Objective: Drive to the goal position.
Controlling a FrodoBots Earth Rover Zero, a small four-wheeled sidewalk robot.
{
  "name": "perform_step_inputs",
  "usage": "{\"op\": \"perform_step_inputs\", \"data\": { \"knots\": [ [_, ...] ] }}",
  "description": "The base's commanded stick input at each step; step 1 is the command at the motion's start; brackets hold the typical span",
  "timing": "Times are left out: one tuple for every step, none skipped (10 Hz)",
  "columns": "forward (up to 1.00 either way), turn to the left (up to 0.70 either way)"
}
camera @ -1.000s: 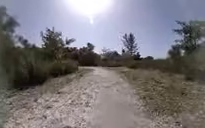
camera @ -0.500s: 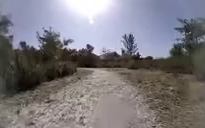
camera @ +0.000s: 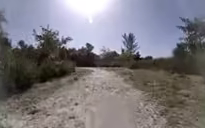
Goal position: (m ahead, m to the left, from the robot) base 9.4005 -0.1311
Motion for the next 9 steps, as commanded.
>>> {"op": "perform_step_inputs", "data": {
  "knots": [
    [0.7,0.0],
    [0.7,0.0],
    [0.7,0.0],
    [0.7,0.0],
    [0.7,0.0],
    [0.7,0.0],
    [0.7,0.0],
    [0.7,0.0],
    [0.7,0.0]
  ]
}}
